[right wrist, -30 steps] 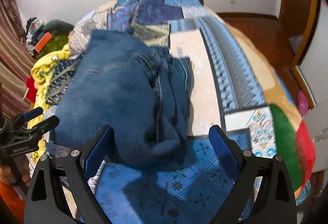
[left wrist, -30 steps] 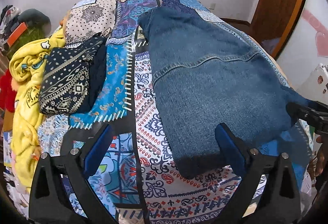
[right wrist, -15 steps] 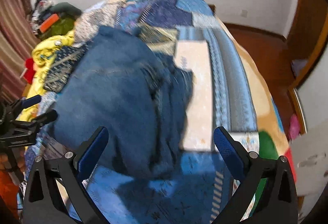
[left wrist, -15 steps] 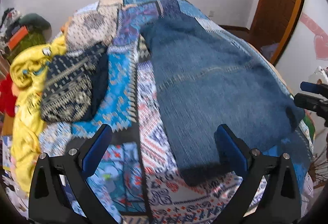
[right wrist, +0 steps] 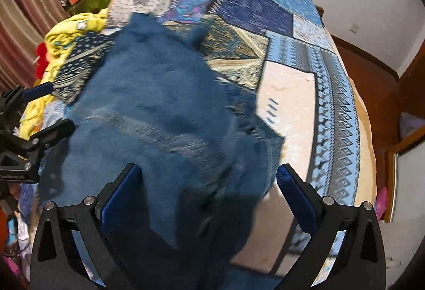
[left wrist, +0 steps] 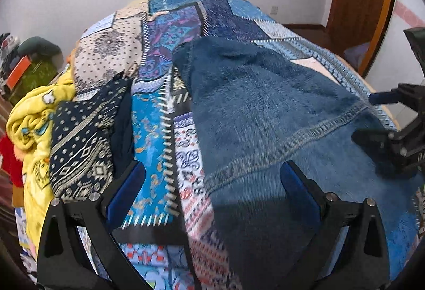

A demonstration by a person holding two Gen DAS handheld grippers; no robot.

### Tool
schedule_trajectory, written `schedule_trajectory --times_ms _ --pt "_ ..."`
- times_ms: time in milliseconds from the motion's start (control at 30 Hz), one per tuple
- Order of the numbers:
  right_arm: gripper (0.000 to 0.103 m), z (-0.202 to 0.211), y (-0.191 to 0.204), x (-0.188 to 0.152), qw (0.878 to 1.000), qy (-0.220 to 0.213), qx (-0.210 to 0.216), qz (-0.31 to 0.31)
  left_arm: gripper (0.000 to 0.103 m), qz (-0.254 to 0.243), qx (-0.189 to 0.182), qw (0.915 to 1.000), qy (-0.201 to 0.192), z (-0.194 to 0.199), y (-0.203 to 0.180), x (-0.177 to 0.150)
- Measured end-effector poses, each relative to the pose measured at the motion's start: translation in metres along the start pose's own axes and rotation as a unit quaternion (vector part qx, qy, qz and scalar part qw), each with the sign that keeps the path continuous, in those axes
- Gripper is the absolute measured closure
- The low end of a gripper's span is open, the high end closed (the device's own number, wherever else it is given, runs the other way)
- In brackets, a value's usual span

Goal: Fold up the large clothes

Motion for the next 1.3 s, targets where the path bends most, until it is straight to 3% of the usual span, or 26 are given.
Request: schedule_trajectory --times_ms 67,167,433,633,767,900,1000,1167,1300 --pt "0.001 -0.004 -0.018 0.003 1.000 -0.001 -0.010 -0.012 0.000 -0.006 -0.006 0.9999 0.009 -0.012 -0.005 0.005" --pt "0.000 -0.008 -0.033 -0.002 0.999 0.000 0.029 -0.034 0.000 -0.009 -0.015 0.9998 0.011 -0.023 -0.011 0.013" --pt "0.000 0.012 -0.033 -0.010 0.999 -0.032 0.000 -0.008 0.000 -0.022 -0.004 0.9997 0.002 -0.018 -0.022 0.023" --pt "0.001 0.026 -0.054 -0.016 0.999 -0.035 -0.008 -0.038 0.000 -0.032 0.004 0.9994 -0.012 0.003 -0.022 0.017" --pt "0.001 0.044 -0.060 -0.021 0.996 -0.040 -0.076 -0.033 0.000 -0.030 0.004 0.9990 -0.034 0.027 -0.018 0.016" --pt "0.001 0.067 -0.058 -0.024 0.996 -0.060 -0.017 -0.071 0.000 -0.011 -0.009 0.9986 -0.052 0.045 -0.009 0.016" --pt "0.000 0.081 -0.046 -0.024 0.993 -0.080 0.033 -0.086 0.000 0.022 -0.044 0.9980 -0.041 0.048 0.003 0.011" --pt "0.000 0.063 -0.020 -0.026 0.986 -0.054 0.122 -0.100 0.000 0.082 -0.128 0.9881 0.027 0.025 0.016 -0.009" --pt "0.000 0.023 -0.018 -0.036 0.980 0.001 0.154 -0.130 0.000 0.125 -0.180 0.9720 0.085 -0.002 0.017 -0.028"
Point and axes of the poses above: each gripper's, at about its wrist camera, not at the fingertips, and z roughly against the way its jaws point, y to its left, x to its top, the point moved 5 cm from there along -z, roughly the way its jaws point
